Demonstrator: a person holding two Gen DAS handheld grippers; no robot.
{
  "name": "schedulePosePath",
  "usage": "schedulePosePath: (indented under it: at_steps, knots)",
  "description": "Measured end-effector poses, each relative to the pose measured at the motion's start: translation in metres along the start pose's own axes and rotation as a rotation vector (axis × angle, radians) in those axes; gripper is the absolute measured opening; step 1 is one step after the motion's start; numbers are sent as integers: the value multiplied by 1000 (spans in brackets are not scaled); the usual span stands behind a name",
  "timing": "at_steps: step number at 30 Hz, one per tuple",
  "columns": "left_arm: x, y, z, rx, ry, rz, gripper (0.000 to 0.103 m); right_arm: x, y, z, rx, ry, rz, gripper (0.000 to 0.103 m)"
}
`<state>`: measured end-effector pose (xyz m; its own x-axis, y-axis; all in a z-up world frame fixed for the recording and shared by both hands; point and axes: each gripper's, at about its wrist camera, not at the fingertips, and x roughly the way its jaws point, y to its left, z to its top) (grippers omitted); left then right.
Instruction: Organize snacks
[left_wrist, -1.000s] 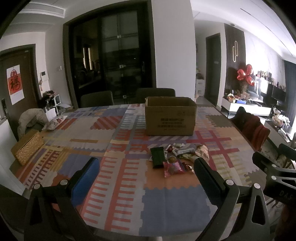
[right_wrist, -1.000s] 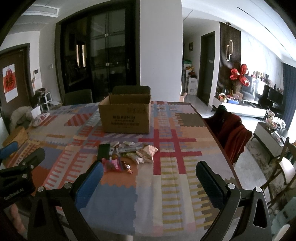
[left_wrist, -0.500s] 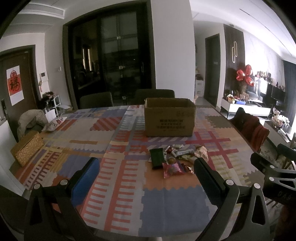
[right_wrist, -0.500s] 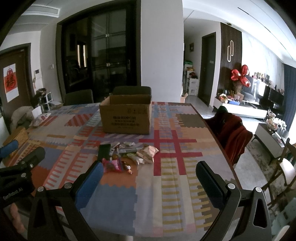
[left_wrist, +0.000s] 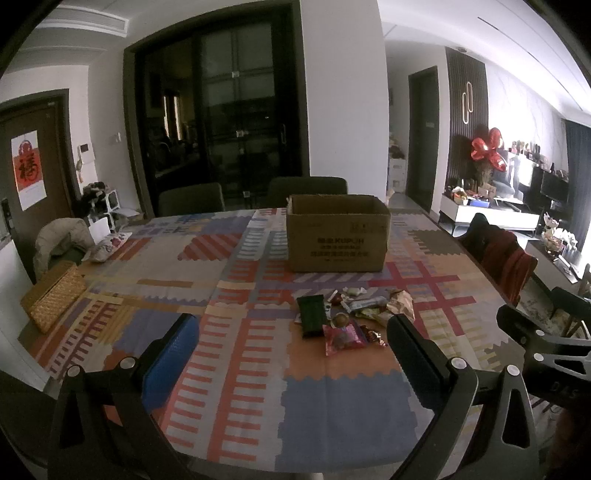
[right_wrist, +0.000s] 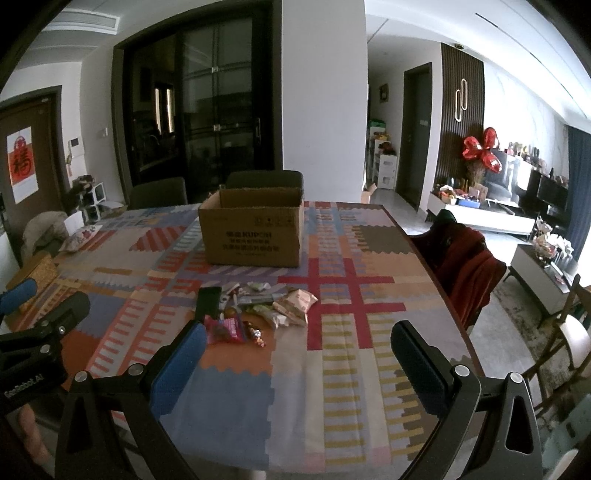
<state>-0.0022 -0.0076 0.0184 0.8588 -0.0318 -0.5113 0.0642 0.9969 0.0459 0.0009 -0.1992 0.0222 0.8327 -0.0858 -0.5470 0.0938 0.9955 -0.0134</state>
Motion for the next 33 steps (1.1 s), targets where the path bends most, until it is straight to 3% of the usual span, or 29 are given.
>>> schedulePosePath:
  at_steps: [11, 17, 33]
  knots:
    - [20, -1, 1, 9, 40, -30, 103, 26, 4, 1, 9, 57, 27, 101]
    - [44, 6, 5, 18, 68, -57, 98, 53, 8, 2, 21, 91, 56, 101]
    - [140, 23, 26, 32, 186, -131, 82, 148, 35, 22, 62, 227, 87, 86]
